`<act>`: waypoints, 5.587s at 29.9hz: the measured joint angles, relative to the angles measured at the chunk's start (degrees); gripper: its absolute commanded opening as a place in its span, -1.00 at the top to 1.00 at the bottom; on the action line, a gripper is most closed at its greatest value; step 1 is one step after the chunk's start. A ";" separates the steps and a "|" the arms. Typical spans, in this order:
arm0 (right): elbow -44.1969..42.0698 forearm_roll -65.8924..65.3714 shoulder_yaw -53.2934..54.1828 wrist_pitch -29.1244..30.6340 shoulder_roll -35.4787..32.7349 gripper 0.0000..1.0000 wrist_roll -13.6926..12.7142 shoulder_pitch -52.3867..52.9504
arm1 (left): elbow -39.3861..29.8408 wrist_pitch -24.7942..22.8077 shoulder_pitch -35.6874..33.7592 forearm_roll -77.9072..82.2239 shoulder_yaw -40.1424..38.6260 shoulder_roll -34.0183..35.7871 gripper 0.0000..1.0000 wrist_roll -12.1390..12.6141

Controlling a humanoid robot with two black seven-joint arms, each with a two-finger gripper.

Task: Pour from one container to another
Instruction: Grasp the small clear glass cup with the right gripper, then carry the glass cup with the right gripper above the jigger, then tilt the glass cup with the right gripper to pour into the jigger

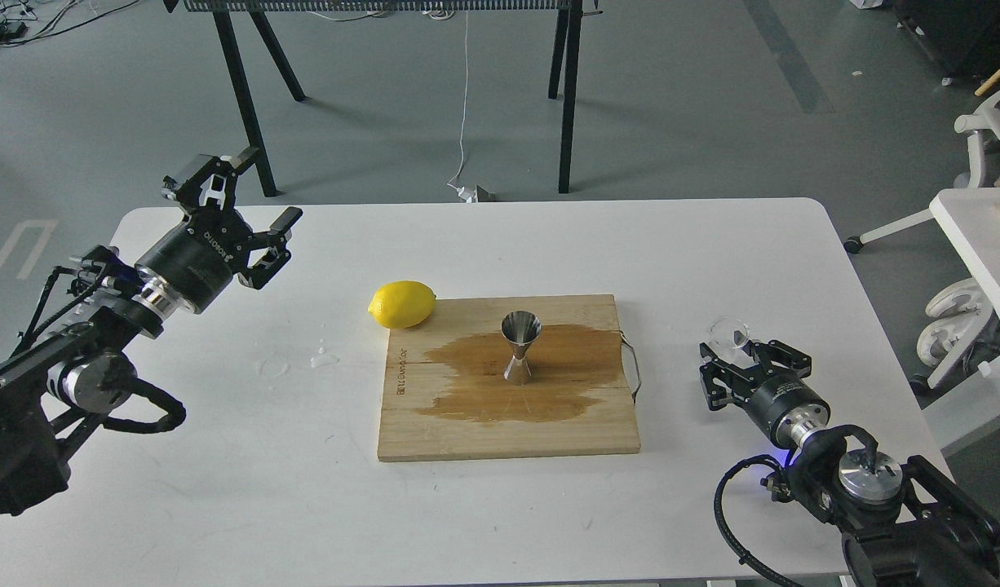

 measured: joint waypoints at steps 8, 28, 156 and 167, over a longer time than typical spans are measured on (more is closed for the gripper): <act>14.02 -3.23 -3.66 -0.44 -4.98 0.16 0.43 -1.43 | 0.01 0.00 -0.02 -0.08 0.01 0.00 -0.80 0.00; 18.42 -23.80 -12.13 -1.72 -5.37 0.18 -0.10 10.99 | 0.00 0.00 -0.14 -0.09 -0.05 0.09 -0.80 0.00; 18.03 -51.33 -70.34 -4.27 -4.59 0.18 -0.25 56.36 | 0.97 0.00 -0.09 -0.04 -0.04 0.26 -0.80 0.00; 18.39 -45.70 -65.66 -4.29 -5.45 0.18 -0.42 53.82 | 1.04 0.00 -0.09 -0.03 -0.04 0.28 -0.80 0.00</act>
